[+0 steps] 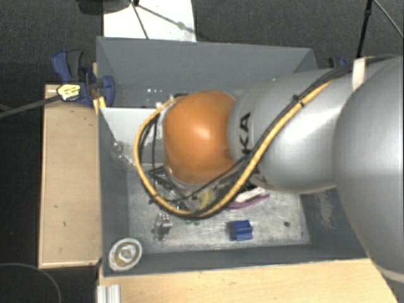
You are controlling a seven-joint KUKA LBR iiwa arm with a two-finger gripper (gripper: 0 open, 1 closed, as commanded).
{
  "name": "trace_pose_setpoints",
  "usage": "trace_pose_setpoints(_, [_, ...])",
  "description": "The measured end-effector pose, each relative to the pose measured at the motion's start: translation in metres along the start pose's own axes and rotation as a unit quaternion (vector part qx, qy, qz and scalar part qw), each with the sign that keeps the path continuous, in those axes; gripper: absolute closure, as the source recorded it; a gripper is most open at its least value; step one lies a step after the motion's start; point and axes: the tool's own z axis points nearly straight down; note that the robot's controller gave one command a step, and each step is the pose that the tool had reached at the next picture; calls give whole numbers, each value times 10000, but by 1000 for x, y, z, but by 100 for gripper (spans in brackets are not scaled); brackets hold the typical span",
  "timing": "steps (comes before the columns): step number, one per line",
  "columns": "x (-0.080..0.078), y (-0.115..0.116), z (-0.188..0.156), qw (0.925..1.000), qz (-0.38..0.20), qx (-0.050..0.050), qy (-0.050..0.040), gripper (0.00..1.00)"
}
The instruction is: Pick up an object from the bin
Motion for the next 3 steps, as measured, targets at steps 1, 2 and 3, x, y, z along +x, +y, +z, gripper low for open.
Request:
trace_pose_setpoints(1, [-58,-58,110,10000,-59,-12,-59,0])
trace_pose_setpoints(2, [-44,-144,105,9997,-209,-10,-91,0])
trace_pose_setpoints(3, [-46,-140,103,9997,-200,-25,-123,100])
